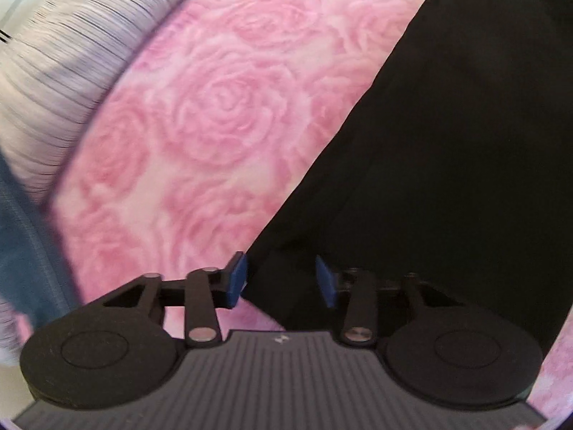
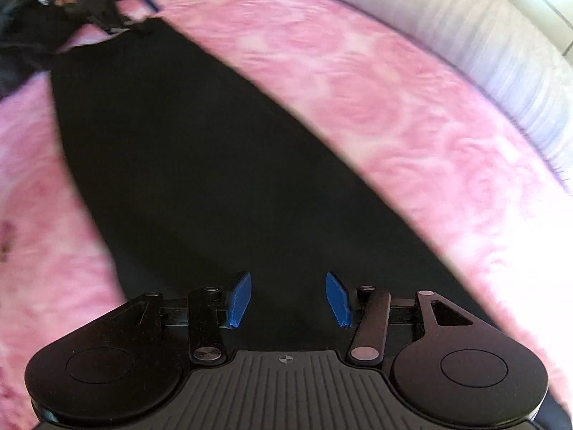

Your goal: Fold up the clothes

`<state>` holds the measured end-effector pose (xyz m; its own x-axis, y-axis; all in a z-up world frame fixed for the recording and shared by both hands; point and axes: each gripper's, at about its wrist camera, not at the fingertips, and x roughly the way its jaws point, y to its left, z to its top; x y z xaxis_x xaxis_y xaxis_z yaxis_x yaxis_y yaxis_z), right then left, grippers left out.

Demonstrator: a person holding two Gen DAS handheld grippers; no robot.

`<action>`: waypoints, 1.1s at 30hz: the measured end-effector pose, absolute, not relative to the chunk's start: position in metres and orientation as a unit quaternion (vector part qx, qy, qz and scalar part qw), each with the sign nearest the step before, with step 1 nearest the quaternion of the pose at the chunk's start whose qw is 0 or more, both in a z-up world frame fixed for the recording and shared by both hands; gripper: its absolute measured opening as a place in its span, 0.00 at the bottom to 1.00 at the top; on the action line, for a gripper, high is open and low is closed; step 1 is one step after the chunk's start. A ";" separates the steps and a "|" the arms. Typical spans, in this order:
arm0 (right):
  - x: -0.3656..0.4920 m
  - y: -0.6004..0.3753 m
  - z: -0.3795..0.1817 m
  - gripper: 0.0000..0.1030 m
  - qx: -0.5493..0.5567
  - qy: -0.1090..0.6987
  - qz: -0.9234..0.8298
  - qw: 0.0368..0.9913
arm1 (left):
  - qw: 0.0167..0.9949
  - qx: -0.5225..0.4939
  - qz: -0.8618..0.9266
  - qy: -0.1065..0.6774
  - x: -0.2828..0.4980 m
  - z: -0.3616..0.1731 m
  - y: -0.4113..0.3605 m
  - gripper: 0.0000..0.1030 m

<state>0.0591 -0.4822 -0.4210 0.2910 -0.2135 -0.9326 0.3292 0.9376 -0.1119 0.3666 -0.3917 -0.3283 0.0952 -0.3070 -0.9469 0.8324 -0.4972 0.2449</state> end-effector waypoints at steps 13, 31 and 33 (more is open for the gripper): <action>0.085 -0.548 -0.459 0.03 -0.039 0.599 -0.086 0.795 | 0.448 0.582 -0.637 0.232 0.374 -0.305 -0.400 0.02; 0.001 -0.566 -0.438 0.57 0.099 0.535 -0.285 0.789 | 0.507 0.615 -0.567 0.210 0.361 -0.309 -0.412 0.10; -0.039 -0.567 -0.439 0.57 0.141 0.535 -0.327 0.766 | 0.516 0.608 -0.568 0.203 0.353 -0.298 -0.412 0.10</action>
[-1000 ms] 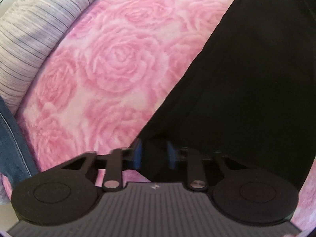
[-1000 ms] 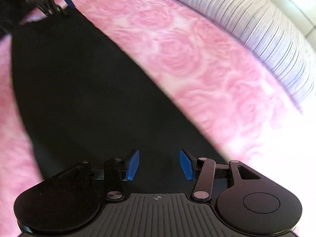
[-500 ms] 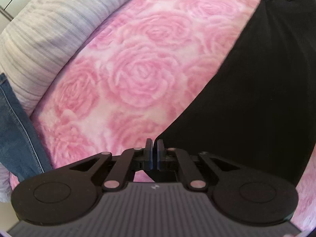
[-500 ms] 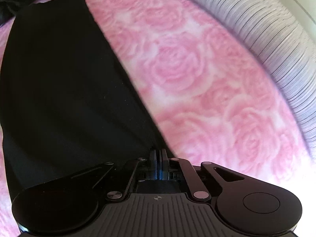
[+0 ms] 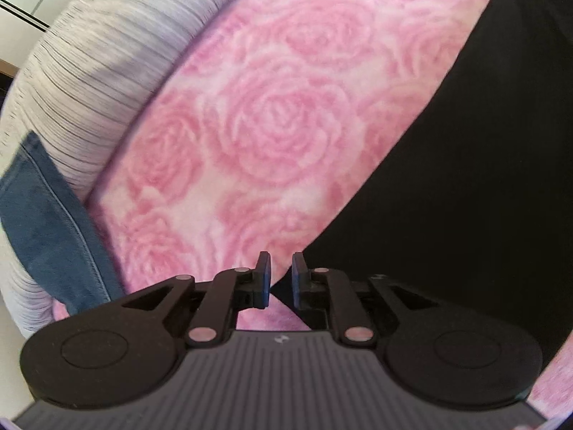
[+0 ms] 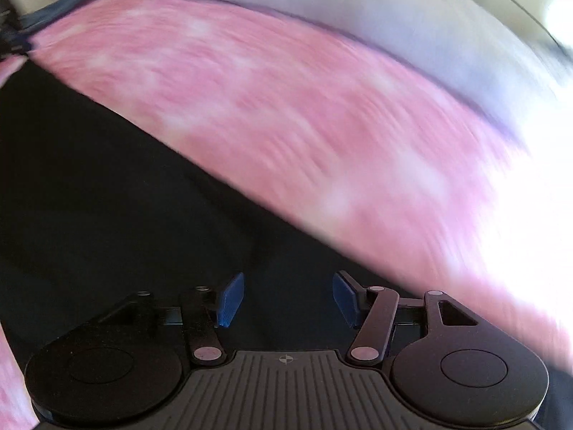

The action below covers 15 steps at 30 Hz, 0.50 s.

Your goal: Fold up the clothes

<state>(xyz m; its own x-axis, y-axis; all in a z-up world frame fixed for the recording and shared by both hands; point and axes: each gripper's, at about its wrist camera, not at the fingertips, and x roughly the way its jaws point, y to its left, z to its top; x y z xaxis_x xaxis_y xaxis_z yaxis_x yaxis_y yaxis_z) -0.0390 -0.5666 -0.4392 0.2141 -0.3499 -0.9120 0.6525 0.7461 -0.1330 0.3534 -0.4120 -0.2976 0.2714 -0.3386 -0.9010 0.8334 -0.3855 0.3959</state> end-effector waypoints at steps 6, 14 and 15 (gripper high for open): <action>-0.169 -0.565 -0.427 0.57 0.235 0.513 -0.439 0.699 | 0.496 0.592 -0.614 0.166 0.275 -0.270 -0.420 0.10; -0.300 -0.566 -0.395 0.57 0.306 0.389 -0.516 0.699 | 0.417 0.532 -0.717 0.169 0.075 -0.265 -0.477 0.17; -0.313 -0.571 -0.403 0.57 0.319 0.392 -0.502 0.702 | 0.408 0.527 -0.726 0.171 0.046 -0.267 -0.485 0.17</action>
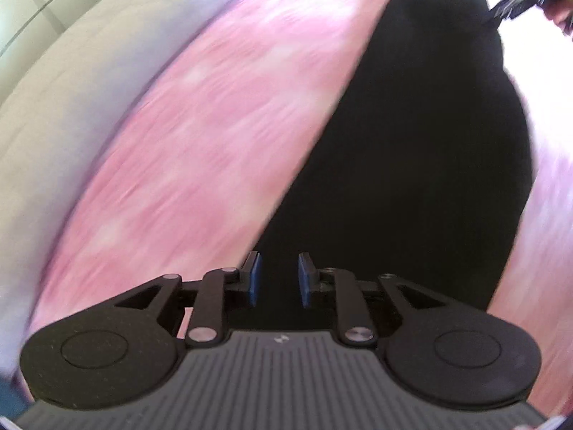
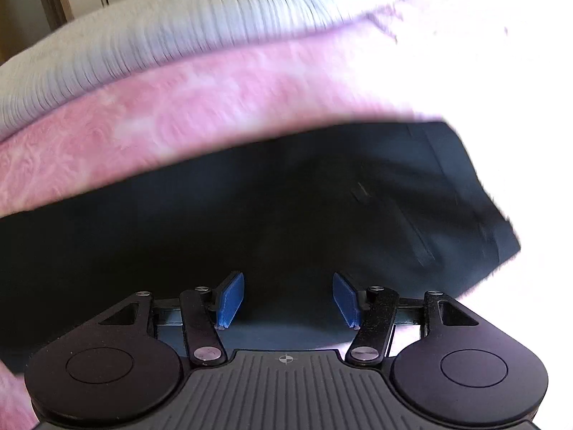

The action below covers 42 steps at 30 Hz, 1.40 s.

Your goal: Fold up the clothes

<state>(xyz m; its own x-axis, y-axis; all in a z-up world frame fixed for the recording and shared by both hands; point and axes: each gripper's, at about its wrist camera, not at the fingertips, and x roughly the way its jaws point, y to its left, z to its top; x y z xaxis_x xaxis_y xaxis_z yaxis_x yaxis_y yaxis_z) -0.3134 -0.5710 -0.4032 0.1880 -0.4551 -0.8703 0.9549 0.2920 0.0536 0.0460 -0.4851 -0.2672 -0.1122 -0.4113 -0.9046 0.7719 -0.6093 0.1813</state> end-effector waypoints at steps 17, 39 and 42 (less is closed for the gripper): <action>-0.491 -0.738 -0.429 0.59 0.417 0.329 -0.458 0.713 | 0.343 0.478 -0.765 0.261 -0.227 -0.352 -0.697 0.06; -0.392 -0.575 -0.386 0.58 0.341 0.337 -0.410 0.776 | 0.294 0.515 -0.798 0.109 -0.120 -0.257 -0.461 0.43; -0.376 -0.535 -0.381 0.59 0.370 0.316 -0.445 0.752 | 0.222 0.541 -0.811 -0.008 -0.125 -0.269 -0.390 0.44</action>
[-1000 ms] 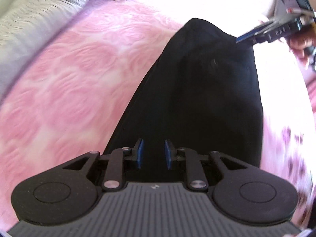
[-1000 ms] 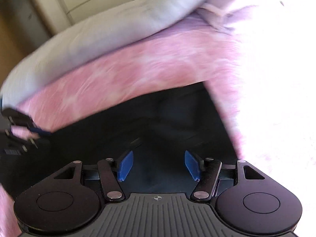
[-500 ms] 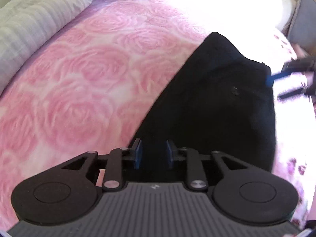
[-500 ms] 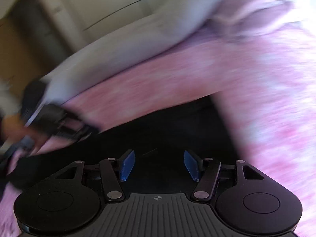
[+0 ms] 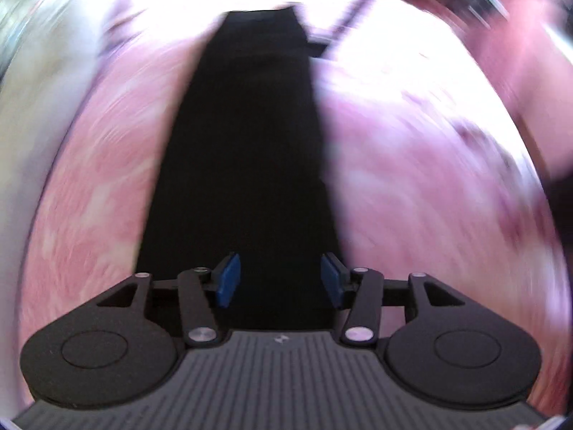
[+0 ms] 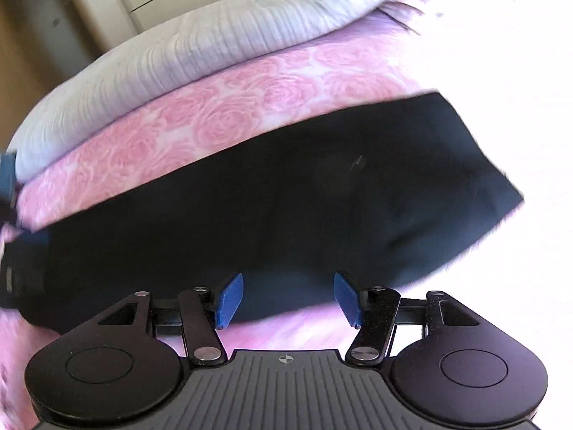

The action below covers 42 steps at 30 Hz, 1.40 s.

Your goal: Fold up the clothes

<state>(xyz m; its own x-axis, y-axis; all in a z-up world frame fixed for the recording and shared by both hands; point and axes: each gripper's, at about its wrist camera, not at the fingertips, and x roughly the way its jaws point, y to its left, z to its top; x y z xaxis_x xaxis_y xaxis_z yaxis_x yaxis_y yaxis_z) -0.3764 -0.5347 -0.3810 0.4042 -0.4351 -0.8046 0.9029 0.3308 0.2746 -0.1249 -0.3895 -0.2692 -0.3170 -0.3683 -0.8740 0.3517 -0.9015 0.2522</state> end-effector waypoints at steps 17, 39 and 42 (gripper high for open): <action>-0.240 -0.382 -0.414 0.82 0.461 0.227 -0.539 0.667 | 0.248 0.453 -0.833 0.198 -0.087 -0.257 -0.503 0.02; -0.234 -0.472 -0.446 0.89 0.288 0.256 -0.736 0.556 | 0.221 0.430 -0.852 0.202 -0.082 -0.265 -0.515 0.00; -0.243 -0.436 -0.433 0.89 0.198 0.336 -0.716 0.579 | 0.184 0.455 -0.856 0.159 -0.097 -0.274 -0.491 0.00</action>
